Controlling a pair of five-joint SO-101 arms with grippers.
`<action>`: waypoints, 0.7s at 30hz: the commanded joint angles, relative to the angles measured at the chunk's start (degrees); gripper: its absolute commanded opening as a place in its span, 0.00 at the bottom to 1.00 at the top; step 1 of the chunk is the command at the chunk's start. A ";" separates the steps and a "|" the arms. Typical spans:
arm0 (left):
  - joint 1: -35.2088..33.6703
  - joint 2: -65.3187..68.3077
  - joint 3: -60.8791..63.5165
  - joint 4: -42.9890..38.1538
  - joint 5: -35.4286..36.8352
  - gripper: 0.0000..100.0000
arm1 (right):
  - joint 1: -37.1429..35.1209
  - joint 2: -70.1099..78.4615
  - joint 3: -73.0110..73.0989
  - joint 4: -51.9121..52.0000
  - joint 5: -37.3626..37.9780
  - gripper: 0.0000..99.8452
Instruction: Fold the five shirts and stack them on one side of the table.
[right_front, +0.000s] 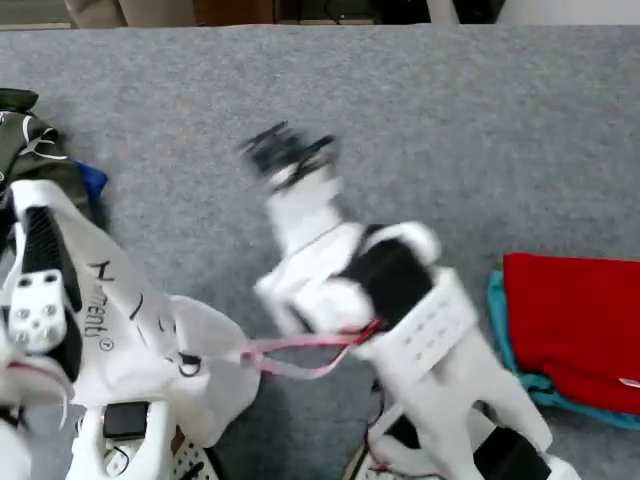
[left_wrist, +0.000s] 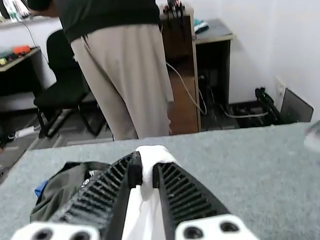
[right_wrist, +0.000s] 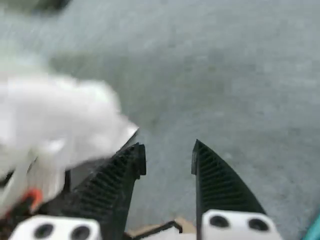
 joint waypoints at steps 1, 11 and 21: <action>-0.62 0.22 1.76 -1.85 -0.44 0.02 | -7.60 -1.71 2.95 0.88 2.73 0.17; -0.70 0.75 1.85 -1.41 -0.35 0.02 | -15.87 -10.15 18.95 -0.53 17.05 0.18; -0.70 0.75 1.85 -1.41 -0.18 0.02 | -23.16 -11.47 21.14 -10.64 17.32 0.46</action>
